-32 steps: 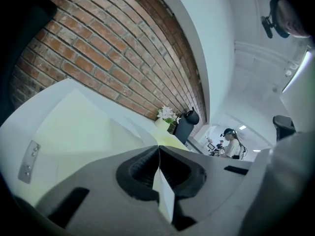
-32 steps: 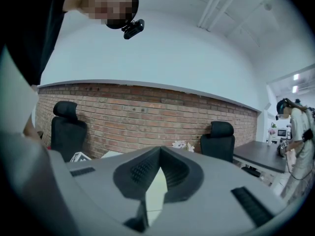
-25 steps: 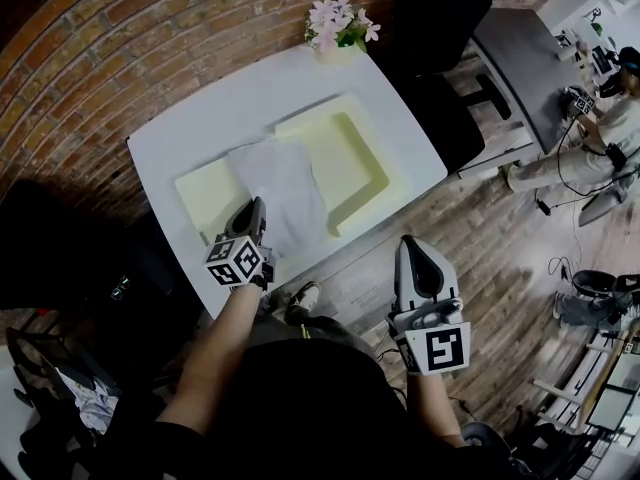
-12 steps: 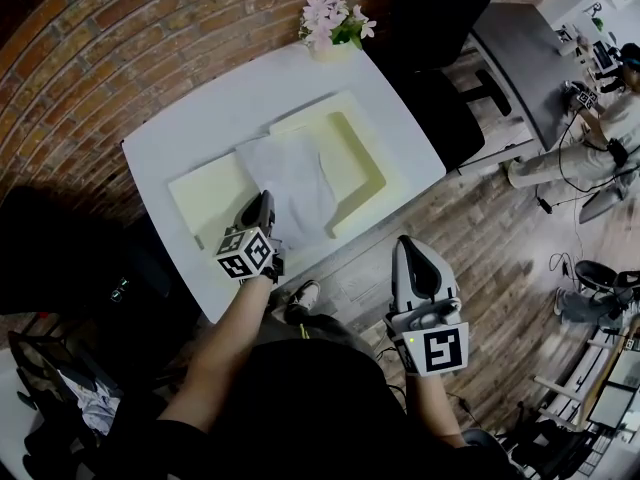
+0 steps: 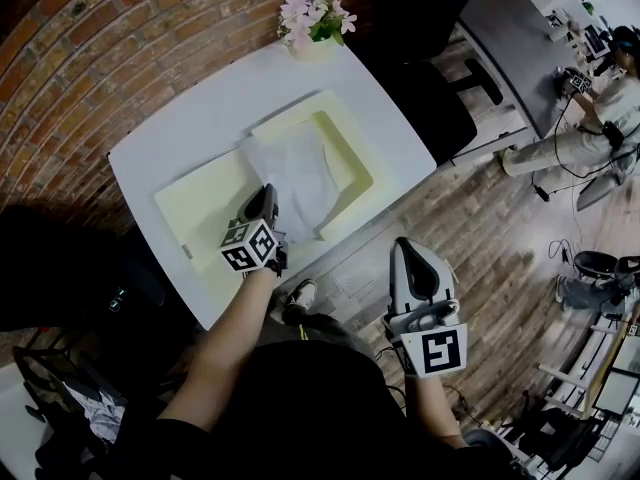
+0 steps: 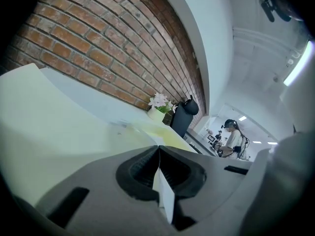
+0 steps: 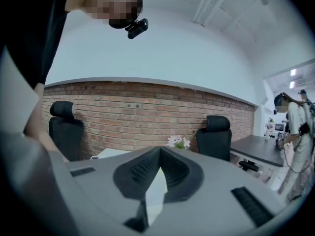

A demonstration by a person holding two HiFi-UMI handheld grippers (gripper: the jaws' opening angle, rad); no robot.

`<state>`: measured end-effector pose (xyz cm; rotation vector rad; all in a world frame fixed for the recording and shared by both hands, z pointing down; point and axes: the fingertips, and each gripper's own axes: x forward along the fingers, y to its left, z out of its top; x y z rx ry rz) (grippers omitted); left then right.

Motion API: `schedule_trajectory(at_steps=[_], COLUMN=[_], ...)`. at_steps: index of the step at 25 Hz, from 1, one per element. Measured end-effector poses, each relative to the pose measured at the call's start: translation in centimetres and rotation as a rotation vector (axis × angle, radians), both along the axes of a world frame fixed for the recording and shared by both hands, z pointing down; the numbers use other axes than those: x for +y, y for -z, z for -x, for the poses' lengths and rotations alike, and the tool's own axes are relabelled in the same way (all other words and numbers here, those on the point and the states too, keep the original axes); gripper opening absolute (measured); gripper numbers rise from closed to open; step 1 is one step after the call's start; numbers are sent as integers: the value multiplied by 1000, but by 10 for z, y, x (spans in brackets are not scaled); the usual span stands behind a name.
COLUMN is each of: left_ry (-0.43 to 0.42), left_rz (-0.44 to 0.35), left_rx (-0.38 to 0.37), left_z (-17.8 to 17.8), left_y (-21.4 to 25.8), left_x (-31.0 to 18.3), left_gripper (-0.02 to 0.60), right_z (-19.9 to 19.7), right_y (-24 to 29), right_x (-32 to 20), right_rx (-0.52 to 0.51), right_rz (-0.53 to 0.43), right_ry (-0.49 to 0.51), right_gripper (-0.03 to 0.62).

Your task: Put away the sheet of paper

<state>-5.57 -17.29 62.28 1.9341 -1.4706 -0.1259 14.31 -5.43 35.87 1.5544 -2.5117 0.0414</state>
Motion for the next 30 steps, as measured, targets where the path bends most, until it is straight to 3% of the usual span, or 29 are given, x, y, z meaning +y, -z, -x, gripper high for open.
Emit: schedule_trajectory(at_steps=[16, 24, 30], left_ry=[-71, 3, -42], left_rz=[19, 10, 29], left_rx=[-22, 49, 58], left_z=[-43, -46, -66], left_y=[-5, -3, -10], left_x=[-37, -50, -57], left_gripper=[26, 26, 26], right_z=[-13, -32, -40], right_y=[-7, -13, -16], right_x=[-14, -13, -16], right_rx=[-14, -13, -14], right_rz=[16, 31, 38], right_ry=[-2, -28, -34], right_gripper=[14, 14, 14])
